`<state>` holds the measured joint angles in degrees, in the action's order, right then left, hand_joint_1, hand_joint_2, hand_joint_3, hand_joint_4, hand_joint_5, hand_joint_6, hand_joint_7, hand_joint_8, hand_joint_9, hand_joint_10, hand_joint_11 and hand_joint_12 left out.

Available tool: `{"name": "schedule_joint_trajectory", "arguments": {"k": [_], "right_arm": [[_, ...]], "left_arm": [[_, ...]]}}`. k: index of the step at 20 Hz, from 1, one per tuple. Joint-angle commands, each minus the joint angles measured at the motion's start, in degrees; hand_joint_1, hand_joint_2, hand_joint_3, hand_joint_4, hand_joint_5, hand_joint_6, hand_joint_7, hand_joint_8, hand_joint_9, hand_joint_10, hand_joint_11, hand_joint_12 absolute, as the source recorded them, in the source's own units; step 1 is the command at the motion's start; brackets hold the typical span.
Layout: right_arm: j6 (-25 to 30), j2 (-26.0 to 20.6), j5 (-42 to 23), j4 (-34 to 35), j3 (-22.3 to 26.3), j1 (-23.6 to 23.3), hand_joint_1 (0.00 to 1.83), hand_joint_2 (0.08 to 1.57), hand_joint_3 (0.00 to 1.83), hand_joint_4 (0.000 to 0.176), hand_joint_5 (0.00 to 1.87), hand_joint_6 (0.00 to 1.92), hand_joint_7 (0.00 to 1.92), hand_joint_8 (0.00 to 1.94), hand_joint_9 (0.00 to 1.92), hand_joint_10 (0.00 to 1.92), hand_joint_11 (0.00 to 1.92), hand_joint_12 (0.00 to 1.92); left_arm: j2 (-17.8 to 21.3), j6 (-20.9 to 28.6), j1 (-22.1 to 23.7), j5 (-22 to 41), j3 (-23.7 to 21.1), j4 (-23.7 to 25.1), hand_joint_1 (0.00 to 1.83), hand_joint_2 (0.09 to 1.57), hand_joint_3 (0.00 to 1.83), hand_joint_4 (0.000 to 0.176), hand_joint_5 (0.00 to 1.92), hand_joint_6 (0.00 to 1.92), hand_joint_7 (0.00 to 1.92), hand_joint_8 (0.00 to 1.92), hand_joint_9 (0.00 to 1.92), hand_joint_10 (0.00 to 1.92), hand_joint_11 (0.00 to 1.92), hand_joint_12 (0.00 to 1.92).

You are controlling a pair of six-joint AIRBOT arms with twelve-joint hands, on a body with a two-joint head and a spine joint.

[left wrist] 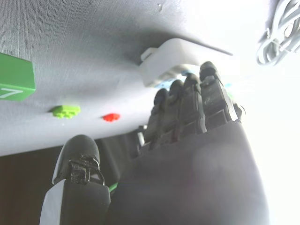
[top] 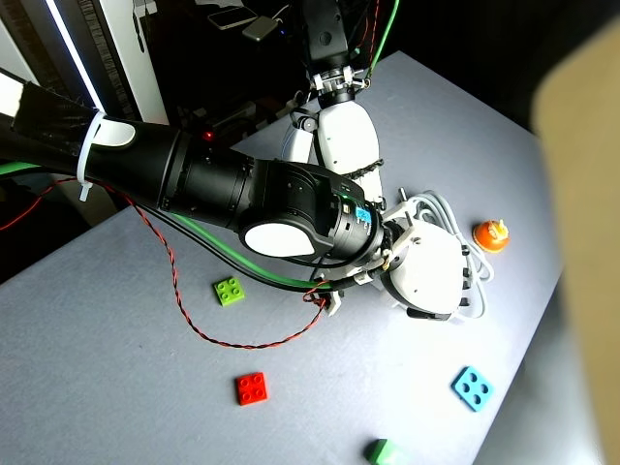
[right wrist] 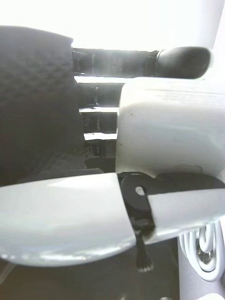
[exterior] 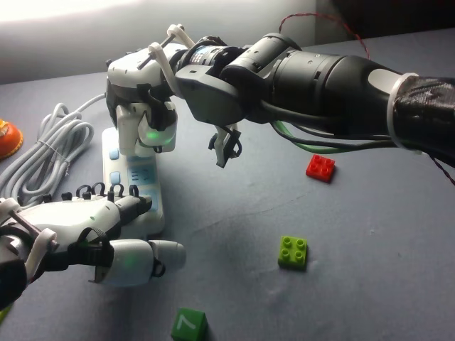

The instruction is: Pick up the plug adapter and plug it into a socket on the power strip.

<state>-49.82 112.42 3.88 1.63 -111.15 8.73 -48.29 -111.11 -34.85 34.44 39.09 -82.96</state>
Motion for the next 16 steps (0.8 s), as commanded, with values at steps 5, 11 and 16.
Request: {"name": "schedule_joint_trajectory", "arguments": {"k": [5,11,16], "right_arm": [[-0.34,-0.36,-3.83,-0.45,0.18,-0.98,1.37,1.13,0.0,0.0,0.88,0.93,0.97,1.07,0.89,1.34,0.74,1.5],[-0.34,-0.38,-3.73,-0.47,0.19,-0.85,1.37,1.14,0.0,0.0,0.86,0.98,0.94,1.1,0.87,1.34,0.78,1.45],[-0.34,-0.37,-3.71,-0.49,0.19,-0.91,1.37,1.14,0.0,0.0,0.87,0.97,0.94,1.1,0.86,1.34,0.75,1.47]], "left_arm": [[0.54,0.01,0.8,2.11,-0.15,2.17,0.0,1.23,0.0,0.0,0.0,0.0,0.0,0.0,0.0,0.0,0.0,0.0],[0.54,0.01,0.79,2.11,-0.14,2.17,0.0,1.23,0.0,0.0,0.0,0.0,0.0,0.0,0.0,0.0,0.0,0.0],[0.53,0.01,0.48,2.11,-0.17,2.17,0.0,1.23,0.0,0.0,0.0,0.0,0.0,0.0,0.0,0.0,0.0,0.0]]}}
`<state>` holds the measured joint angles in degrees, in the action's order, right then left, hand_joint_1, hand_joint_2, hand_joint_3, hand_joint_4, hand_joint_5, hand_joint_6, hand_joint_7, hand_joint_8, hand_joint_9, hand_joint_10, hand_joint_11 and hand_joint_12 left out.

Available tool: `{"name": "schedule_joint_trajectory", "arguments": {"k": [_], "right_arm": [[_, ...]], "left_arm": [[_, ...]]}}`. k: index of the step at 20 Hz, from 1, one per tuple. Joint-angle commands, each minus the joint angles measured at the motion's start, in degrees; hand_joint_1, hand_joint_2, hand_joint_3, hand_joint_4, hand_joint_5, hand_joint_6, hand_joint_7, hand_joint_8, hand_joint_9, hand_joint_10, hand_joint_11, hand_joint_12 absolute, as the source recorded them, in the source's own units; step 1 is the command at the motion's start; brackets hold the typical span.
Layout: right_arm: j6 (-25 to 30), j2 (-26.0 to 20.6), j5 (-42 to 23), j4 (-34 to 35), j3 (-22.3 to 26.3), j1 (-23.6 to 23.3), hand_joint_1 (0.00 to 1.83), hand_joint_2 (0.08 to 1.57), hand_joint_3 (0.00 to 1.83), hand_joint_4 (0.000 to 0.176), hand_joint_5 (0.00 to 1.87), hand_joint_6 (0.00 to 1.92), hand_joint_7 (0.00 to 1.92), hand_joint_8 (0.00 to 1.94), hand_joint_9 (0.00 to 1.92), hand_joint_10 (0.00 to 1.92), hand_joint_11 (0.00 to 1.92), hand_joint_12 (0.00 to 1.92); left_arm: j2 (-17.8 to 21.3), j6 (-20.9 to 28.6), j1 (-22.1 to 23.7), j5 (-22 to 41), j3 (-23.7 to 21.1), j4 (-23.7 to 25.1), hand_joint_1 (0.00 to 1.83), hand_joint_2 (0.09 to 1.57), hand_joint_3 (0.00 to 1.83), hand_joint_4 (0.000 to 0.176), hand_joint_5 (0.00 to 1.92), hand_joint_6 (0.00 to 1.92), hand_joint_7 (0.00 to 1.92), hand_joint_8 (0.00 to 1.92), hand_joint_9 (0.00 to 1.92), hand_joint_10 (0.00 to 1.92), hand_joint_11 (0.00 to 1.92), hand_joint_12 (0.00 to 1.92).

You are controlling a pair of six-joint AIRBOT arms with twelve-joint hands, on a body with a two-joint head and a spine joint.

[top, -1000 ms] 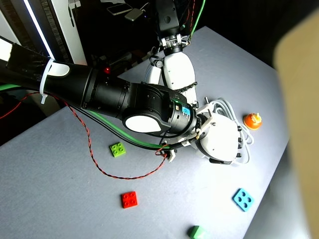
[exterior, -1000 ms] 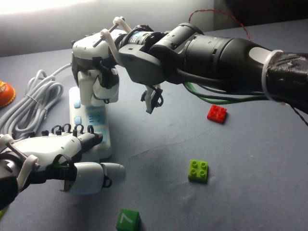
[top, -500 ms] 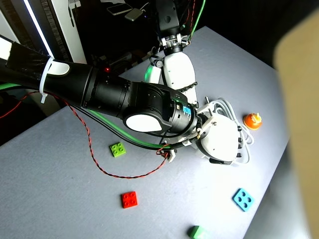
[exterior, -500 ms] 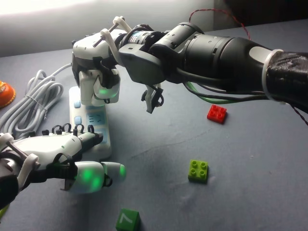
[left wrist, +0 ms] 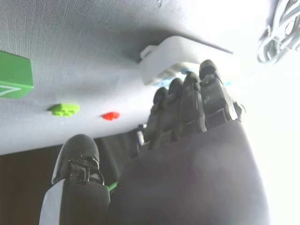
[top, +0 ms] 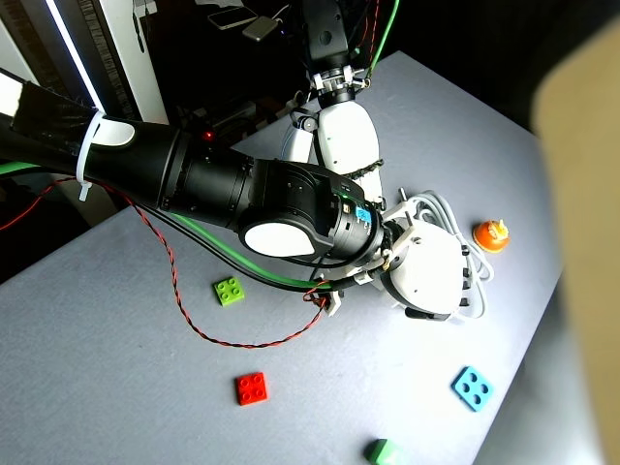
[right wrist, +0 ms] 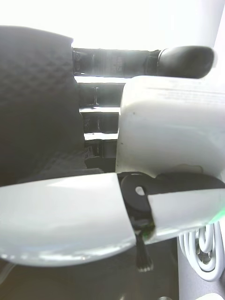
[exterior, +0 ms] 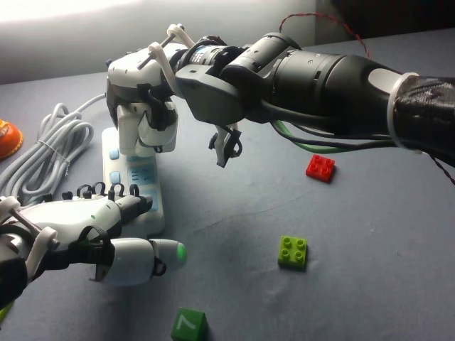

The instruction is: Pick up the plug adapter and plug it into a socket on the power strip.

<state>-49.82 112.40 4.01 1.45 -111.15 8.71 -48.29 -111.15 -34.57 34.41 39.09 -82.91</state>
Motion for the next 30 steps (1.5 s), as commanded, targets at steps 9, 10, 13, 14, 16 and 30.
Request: {"name": "schedule_joint_trajectory", "arguments": {"k": [9,10,13,14,16,30], "right_arm": [[-0.34,-0.36,-3.78,-0.34,0.2,-0.78,1.37,1.14,0.0,0.0,0.88,0.96,0.94,1.1,0.86,1.34,0.73,1.48],[-0.34,-0.37,-3.77,-0.34,0.2,-0.75,1.37,1.13,0.0,0.0,0.89,0.95,0.95,1.08,0.87,1.32,0.74,1.46],[-0.34,-0.37,-3.76,-0.34,0.21,-0.73,1.37,1.14,0.0,0.0,0.86,0.98,0.93,1.11,0.86,1.34,0.77,1.45],[-0.34,-0.37,-3.76,-0.34,0.21,-0.74,1.37,1.14,0.0,0.0,0.87,0.96,0.94,1.11,0.85,1.36,0.73,1.5],[-0.34,-0.38,-3.76,-0.34,0.21,-0.75,1.37,1.14,0.0,0.0,0.86,0.98,0.94,1.1,0.86,1.35,0.73,1.49],[-0.35,-0.62,-3.8,-0.46,0.2,-0.74,1.37,1.13,0.0,0.0,0.89,0.94,0.94,1.1,0.87,1.32,0.76,1.45]], "left_arm": [[0.28,-0.01,-0.01,2.13,-0.17,2.13,0.0,1.23,0.0,0.0,0.0,0.0,0.0,0.0,0.0,0.0,0.0,0.0],[0.2,-0.05,-0.06,2.13,-0.16,2.13,0.0,1.23,0.0,0.0,0.0,0.0,0.0,0.0,0.0,0.0,0.0,0.0],[-0.01,-0.07,-0.2,2.13,-0.18,2.13,0.0,1.23,0.0,0.0,0.0,0.0,0.0,0.0,0.0,0.0,0.0,0.0],[-0.09,-0.07,-0.22,2.12,-0.17,2.13,0.0,1.23,0.0,0.0,0.0,0.0,0.0,0.0,0.0,0.0,0.0,0.0],[-0.21,-0.07,-0.31,2.12,-0.18,2.13,0.0,1.23,0.0,0.0,0.0,0.0,0.0,0.0,0.0,0.0,0.0,0.0],[-0.45,-0.09,-0.61,2.07,-0.09,2.13,0.0,1.23,0.0,0.0,0.03,0.01,0.01,0.0,0.0,0.0,0.03,0.01]]}}
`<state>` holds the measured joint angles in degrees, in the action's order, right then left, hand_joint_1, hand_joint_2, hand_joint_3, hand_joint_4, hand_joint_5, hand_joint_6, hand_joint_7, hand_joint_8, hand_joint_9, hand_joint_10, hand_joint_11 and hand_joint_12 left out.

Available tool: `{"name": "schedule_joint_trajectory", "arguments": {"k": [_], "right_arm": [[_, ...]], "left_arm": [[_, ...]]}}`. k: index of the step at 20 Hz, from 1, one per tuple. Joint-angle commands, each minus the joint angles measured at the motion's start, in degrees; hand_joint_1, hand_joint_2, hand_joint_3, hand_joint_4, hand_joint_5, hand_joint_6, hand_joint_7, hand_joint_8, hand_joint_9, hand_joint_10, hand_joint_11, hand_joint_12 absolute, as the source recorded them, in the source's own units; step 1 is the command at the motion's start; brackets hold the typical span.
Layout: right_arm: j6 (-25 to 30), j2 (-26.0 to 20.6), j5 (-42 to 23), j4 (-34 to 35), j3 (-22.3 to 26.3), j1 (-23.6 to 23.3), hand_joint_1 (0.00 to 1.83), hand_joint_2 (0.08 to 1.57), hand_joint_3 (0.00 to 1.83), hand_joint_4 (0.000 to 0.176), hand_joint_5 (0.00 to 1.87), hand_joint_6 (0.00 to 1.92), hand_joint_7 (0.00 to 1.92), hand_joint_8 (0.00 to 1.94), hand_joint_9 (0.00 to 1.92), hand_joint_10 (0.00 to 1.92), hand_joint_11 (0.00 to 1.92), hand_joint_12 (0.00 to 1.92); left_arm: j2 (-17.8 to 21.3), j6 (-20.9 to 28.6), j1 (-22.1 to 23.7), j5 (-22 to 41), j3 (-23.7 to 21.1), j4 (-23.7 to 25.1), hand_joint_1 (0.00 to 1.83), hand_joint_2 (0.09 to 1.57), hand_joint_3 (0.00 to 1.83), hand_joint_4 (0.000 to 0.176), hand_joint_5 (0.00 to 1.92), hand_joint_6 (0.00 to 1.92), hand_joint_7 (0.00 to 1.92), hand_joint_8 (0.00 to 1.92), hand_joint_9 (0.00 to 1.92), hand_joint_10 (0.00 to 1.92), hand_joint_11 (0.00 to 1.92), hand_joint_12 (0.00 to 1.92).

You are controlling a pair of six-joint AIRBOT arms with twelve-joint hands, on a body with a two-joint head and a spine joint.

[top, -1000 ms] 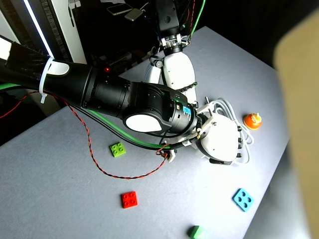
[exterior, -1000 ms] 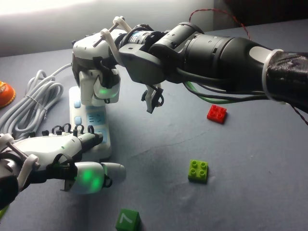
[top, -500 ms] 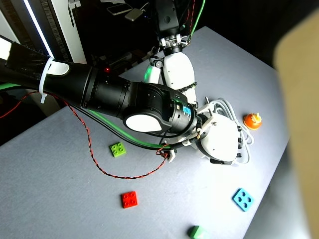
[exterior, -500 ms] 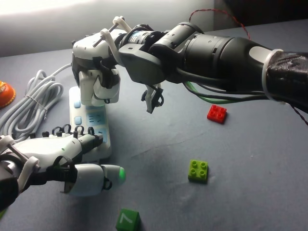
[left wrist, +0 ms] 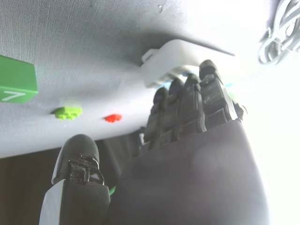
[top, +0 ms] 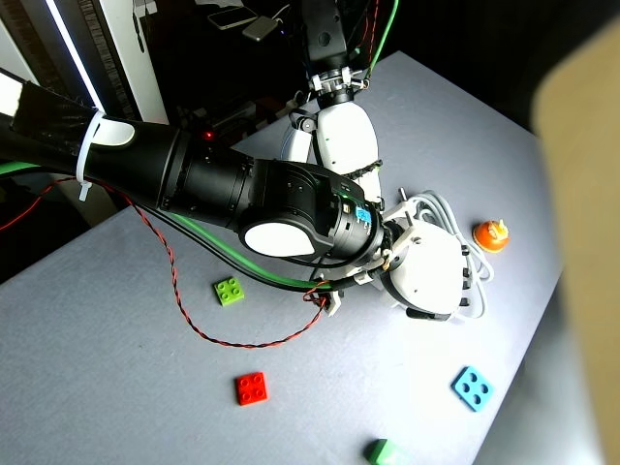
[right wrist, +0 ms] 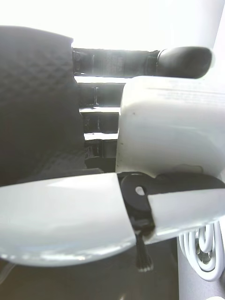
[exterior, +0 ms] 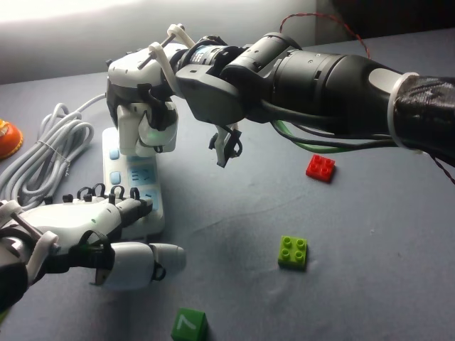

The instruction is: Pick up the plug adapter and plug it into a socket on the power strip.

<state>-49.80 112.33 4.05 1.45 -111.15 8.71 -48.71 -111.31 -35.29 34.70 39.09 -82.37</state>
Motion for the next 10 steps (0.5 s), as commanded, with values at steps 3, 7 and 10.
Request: {"name": "schedule_joint_trajectory", "arguments": {"k": [3,7,10], "right_arm": [[-0.37,-0.69,-3.96,-0.46,0.2,-0.71,1.38,1.12,0.0,0.0,0.92,0.88,0.96,1.07,0.88,1.3,0.77,1.46],[-0.37,-0.85,-4.15,-0.46,0.21,-0.64,1.37,1.14,0.0,0.0,0.89,0.94,0.95,1.09,0.87,1.33,0.77,1.46],[-0.34,-0.99,-4.29,-0.46,0.21,-0.78,1.37,1.14,0.0,0.0,0.85,0.98,0.94,1.11,0.86,1.35,0.77,1.47]], "left_arm": [[-0.33,-0.01,0.08,1.79,-0.07,1.58,0.0,1.23,0.0,0.0,0.0,0.0,0.0,0.0,0.0,0.0,0.0,0.0],[-0.69,-0.84,-0.1,0.89,-0.22,1.58,0.0,1.23,0.0,0.0,0.0,0.0,0.0,0.0,0.0,0.0,0.0,0.0],[-0.72,-0.91,-0.95,0.2,-0.74,1.58,0.0,1.23,0.0,0.0,0.01,0.0,0.0,0.0,0.0,0.0,0.0,0.0]]}}
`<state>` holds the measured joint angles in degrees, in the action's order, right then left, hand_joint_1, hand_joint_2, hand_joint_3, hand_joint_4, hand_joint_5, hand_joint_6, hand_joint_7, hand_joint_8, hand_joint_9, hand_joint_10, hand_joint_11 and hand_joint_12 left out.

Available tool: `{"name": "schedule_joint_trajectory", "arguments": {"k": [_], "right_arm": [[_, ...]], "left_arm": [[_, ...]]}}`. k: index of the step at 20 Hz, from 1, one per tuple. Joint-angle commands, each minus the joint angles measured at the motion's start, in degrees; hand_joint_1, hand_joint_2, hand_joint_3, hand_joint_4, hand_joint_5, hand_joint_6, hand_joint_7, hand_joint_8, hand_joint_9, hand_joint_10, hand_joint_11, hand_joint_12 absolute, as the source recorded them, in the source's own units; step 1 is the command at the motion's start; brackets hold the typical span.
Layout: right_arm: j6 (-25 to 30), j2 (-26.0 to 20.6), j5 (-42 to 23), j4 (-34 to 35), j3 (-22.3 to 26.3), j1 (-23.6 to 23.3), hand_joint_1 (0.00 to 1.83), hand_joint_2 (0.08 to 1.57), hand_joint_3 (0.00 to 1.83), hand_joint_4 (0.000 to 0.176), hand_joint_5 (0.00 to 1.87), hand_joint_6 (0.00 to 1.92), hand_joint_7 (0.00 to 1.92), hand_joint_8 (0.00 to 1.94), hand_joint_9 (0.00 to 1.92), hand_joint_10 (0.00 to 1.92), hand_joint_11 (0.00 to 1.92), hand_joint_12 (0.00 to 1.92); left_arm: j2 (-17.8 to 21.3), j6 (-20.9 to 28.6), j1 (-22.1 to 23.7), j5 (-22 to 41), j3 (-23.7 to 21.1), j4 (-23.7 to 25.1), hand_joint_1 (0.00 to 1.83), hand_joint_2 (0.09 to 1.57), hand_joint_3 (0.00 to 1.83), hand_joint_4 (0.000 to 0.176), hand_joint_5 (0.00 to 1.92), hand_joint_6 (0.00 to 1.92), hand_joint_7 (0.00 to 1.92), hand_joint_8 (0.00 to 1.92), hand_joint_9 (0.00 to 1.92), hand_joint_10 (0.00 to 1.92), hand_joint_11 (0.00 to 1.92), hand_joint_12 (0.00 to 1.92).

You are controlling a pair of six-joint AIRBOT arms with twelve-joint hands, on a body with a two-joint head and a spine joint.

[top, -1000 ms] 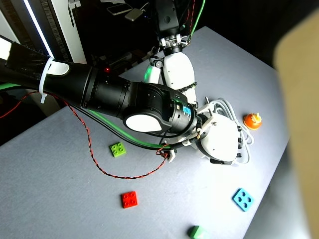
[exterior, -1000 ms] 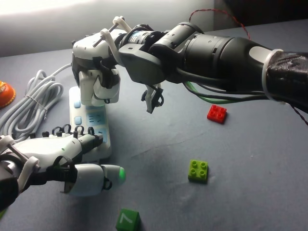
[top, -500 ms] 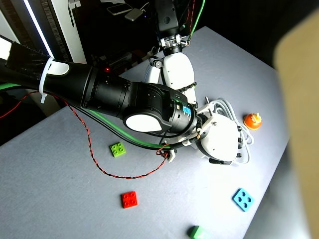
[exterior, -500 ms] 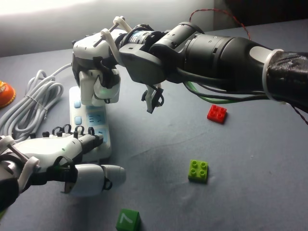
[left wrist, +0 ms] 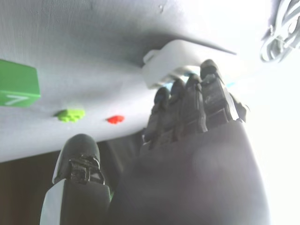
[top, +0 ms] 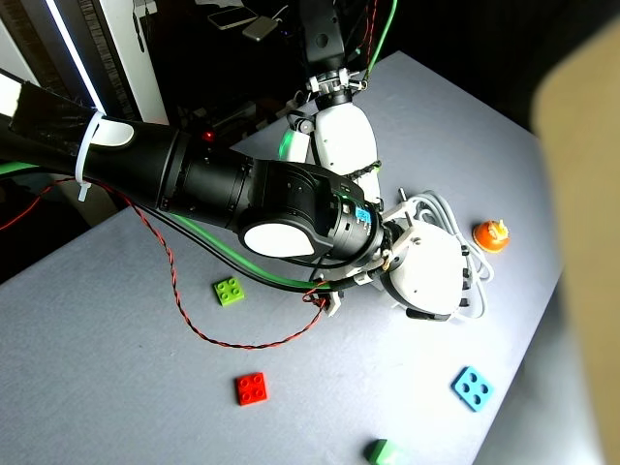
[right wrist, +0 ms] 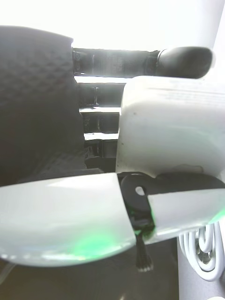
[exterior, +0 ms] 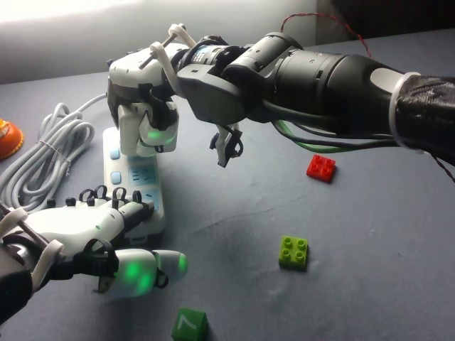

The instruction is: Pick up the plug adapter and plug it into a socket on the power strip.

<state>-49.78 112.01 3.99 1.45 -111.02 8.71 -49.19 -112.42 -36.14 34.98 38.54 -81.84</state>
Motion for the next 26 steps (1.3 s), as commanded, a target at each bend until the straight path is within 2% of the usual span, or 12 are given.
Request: {"name": "schedule_joint_trajectory", "arguments": {"k": [1,11,15,16,18,21,24,26], "right_arm": [[-0.36,-0.74,-4.24,-0.46,0.07,-0.87,1.37,1.14,0.0,0.0,0.86,0.97,0.95,1.08,0.87,1.34,0.78,1.45],[-0.37,-0.71,-4.31,-0.46,0.1,-1.31,1.37,1.15,0.0,0.0,0.87,0.95,0.91,1.16,0.83,1.38,0.73,1.49],[-0.37,-0.72,-4.29,-0.46,0.1,-1.62,1.37,1.15,0.0,0.0,0.86,0.97,0.93,1.14,0.84,1.37,0.74,1.47],[-0.37,-0.71,-4.29,-0.46,0.1,-1.7,1.37,1.14,0.0,0.0,0.87,0.95,0.97,1.06,0.87,1.34,0.76,1.46],[-0.37,-0.71,-4.24,-0.46,0.1,-1.71,1.37,1.13,0.0,0.0,0.86,0.96,0.97,1.04,0.87,1.33,0.76,1.46],[-0.39,-0.79,-4.16,-0.46,0.1,-1.59,1.37,1.14,0.0,0.0,0.86,0.96,0.96,1.07,0.89,1.32,0.79,1.43],[-0.4,-0.84,-4.16,-0.48,0.1,-1.56,1.37,1.15,0.0,0.0,0.84,1.0,0.94,1.11,0.85,1.36,0.72,1.5],[-0.4,-0.84,-4.16,-0.48,0.1,-1.56,1.37,1.15,0.0,0.0,0.86,0.99,0.93,1.12,0.86,1.34,0.74,1.47]], "left_arm": [[-0.22,0.2,-0.19,-0.33,-0.32,1.06,0.0,1.24,0.0,0.0,0.0,0.0,0.0,0.0,0.0,0.0,0.0,0.0],[-0.22,0.41,0.02,-0.46,-0.13,1.05,0.0,1.23,0.0,0.0,0.0,0.0,0.0,0.0,0.0,0.0,0.0,0.0],[-0.19,0.47,-0.08,-0.46,-0.14,1.05,0.0,1.23,0.0,0.0,0.0,0.0,0.0,0.0,0.0,0.0,0.0,0.0],[-0.16,0.47,-0.08,-0.46,-0.12,1.05,0.0,1.23,0.0,0.0,0.0,0.0,0.0,0.0,0.0,0.0,0.0,0.0],[-0.15,0.51,0.02,-0.46,-0.05,1.05,0.0,1.23,0.0,0.0,0.0,0.0,0.0,0.0,0.0,0.0,0.0,0.0],[-0.15,0.59,0.05,-0.39,-0.02,1.05,0.0,1.23,0.0,0.0,0.0,0.0,0.0,0.0,0.0,0.0,0.0,0.0],[-0.15,0.65,0.05,-0.39,-0.02,1.05,0.0,1.24,0.0,0.0,0.0,0.0,0.0,0.0,0.0,0.0,0.0,0.0],[-0.15,0.74,0.1,-0.39,-0.01,1.05,0.0,1.23,0.0,0.0,0.0,0.0,0.0,0.0,0.0,0.0,0.0,0.0]]}}
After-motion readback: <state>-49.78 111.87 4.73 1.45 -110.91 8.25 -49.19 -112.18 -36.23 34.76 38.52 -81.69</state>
